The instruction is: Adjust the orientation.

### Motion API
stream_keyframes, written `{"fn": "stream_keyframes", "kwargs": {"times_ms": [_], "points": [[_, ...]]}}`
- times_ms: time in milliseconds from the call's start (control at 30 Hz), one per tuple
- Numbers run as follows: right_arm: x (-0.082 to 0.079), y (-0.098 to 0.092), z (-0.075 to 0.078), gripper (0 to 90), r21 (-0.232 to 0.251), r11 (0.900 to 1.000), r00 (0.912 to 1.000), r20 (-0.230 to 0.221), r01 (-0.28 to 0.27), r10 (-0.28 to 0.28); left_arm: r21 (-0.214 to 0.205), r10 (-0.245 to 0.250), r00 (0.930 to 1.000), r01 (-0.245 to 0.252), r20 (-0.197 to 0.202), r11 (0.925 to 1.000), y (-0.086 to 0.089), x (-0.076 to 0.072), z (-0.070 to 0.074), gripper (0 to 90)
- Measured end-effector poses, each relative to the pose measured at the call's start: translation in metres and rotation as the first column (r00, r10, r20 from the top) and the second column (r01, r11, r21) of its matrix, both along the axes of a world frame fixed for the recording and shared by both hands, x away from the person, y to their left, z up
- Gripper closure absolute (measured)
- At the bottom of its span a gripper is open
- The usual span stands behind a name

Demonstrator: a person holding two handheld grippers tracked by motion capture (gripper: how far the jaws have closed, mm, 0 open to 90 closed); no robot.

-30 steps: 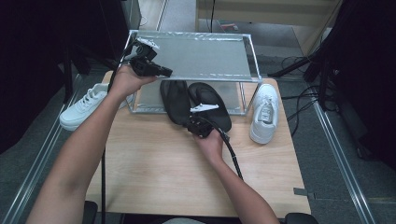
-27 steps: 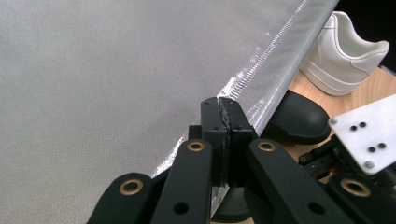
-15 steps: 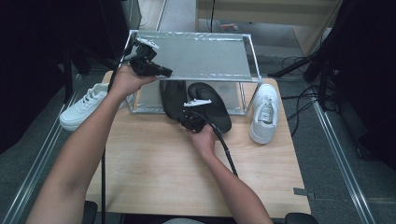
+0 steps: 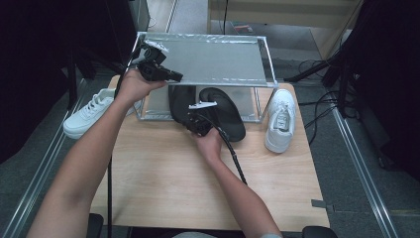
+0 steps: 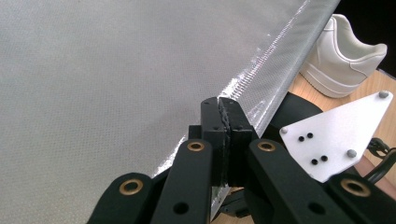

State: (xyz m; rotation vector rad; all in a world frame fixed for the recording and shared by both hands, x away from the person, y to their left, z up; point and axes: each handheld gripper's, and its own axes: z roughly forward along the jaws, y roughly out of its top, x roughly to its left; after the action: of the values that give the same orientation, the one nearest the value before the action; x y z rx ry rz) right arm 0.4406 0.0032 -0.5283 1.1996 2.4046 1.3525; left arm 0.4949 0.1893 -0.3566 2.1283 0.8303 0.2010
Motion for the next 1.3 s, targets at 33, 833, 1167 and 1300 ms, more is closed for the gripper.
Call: {"fn": "stream_keyframes", "kwargs": {"times_ms": [33, 833, 1167, 1300], "points": [[0.001, 0.001, 0.0, 90.0, 0.004, 1.0, 1.0, -0.004, 0.003, -0.003, -0.002, 0.002, 1.0, -0.002, -0.001, 1.0, 0.0, 0.0, 0.0, 90.0], [-0.035, -0.042, 0.029, 90.0, 0.014, 0.9975, 0.9966, 0.047, -0.069, 0.068, -0.006, 0.003, 1.0, -0.003, 0.002, 1.0, 0.001, 0.0, -0.001, 90.0], [-0.054, -0.076, 0.044, 90.0, 0.021, 0.9968, 0.9945, 0.072, -0.078, 0.076, -0.006, 0.007, 1.0, -0.007, 0.001, 1.0, 0.001, 0.0, -0.001, 89.8], [-0.06, -0.089, 0.049, 90.0, 0.019, 0.997, 0.9942, 0.078, -0.075, 0.074, -0.002, 0.009, 1.0, -0.009, 0.003, 1.0, 0.0, 0.0, -0.001, 89.6]]}}
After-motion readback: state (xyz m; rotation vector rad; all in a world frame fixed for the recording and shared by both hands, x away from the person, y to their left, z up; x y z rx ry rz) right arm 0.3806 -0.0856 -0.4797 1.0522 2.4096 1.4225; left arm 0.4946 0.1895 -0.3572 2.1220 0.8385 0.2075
